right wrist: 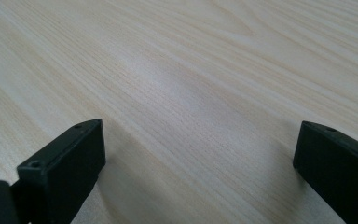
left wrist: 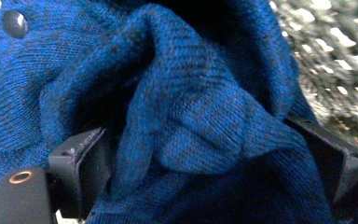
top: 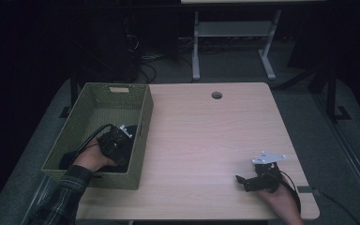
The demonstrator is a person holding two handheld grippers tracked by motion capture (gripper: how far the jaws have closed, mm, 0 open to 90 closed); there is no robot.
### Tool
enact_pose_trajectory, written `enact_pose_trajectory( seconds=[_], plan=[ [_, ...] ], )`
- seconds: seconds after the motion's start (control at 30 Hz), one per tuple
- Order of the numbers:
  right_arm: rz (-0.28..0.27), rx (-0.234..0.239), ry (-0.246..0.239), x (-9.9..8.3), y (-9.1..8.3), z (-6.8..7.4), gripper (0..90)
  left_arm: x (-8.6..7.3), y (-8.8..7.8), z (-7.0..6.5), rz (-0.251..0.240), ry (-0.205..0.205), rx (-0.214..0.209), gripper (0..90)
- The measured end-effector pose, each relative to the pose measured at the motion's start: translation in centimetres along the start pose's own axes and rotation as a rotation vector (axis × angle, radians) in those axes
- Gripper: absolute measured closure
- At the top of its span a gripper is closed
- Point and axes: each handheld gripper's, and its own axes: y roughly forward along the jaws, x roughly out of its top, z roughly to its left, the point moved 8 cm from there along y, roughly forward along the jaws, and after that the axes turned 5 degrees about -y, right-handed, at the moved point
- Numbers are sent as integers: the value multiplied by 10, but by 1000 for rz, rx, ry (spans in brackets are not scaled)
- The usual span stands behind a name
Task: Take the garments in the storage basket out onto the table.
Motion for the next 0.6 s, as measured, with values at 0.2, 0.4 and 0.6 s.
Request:
enact_pose_trajectory(
  seconds=[0.2,0.4,0.6],
  plan=[
    [0,0,0,0,0,0,17,-1,8,4,4,-2,-13,128],
    [0,0,-1,0,0,0,17,-2,12,6,-10,-9,-26,129],
    [0,0,0,0,0,0,17,-3,10,6,-17,-17,-37,232]
  ],
)
